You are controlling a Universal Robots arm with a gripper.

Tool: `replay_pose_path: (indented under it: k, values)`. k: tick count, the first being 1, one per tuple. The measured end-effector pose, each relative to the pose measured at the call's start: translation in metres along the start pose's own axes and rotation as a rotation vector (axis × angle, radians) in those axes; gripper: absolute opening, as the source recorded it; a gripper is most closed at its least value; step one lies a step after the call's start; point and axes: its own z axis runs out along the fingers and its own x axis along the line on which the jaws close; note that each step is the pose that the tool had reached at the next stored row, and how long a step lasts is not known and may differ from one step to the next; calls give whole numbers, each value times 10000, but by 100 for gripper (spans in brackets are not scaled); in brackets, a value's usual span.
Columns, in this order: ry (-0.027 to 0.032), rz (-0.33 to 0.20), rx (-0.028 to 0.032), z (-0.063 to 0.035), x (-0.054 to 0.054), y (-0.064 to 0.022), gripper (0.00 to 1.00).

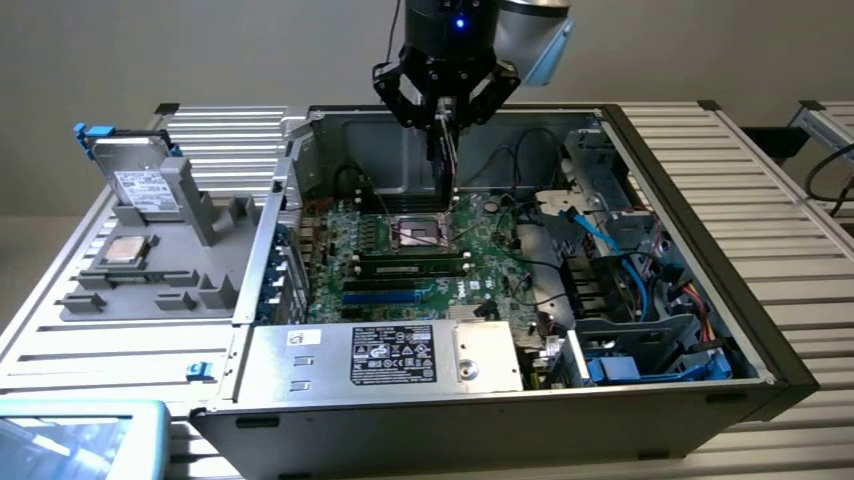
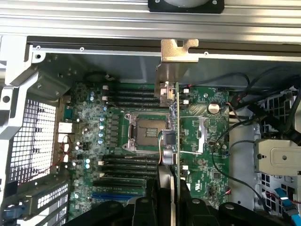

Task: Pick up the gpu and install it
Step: 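Insert the gpu into the slot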

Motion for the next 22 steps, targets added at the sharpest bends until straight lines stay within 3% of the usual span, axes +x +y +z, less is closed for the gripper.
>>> replay_pose_path:
  k: [22]
  values:
    - [433, -3879, -14, 5, 0, -1, 29]
